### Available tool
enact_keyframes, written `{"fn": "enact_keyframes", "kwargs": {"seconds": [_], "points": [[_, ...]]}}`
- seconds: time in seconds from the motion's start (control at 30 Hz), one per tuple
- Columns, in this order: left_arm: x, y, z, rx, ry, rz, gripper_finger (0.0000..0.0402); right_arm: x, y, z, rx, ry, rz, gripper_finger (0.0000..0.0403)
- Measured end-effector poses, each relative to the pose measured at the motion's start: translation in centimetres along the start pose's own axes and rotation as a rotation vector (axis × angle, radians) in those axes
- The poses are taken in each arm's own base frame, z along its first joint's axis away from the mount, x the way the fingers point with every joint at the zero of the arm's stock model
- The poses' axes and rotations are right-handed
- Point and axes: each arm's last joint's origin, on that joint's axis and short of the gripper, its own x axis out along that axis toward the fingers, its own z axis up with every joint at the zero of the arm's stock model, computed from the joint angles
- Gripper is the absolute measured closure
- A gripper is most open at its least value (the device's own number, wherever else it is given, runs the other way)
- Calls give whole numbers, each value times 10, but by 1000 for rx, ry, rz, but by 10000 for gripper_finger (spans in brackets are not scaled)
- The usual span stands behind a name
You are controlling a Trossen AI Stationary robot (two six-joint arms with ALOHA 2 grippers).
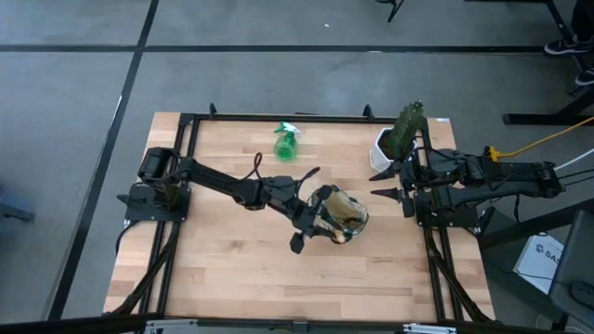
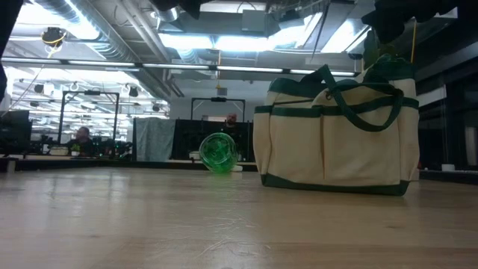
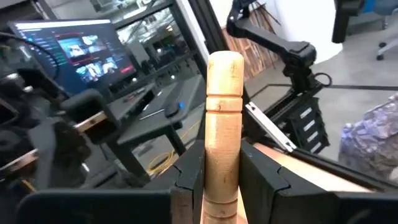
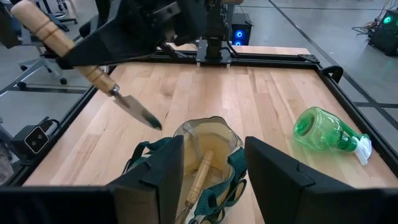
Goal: Pick & Place Garden tools in Gardening bag
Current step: Put the brown trowel into the light brown gardening bag
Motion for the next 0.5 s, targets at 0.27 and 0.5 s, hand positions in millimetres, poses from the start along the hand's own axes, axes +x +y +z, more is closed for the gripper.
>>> {"fn": "enact_keyframes", "kwargs": {"seconds": [0.27,0.5], "points": [[-5,14,2,86,-34,53,332,0,0,0,0,0,0,231],[-11,26,1,162,-64,56,331,0,0,0,0,0,0,231]]}}
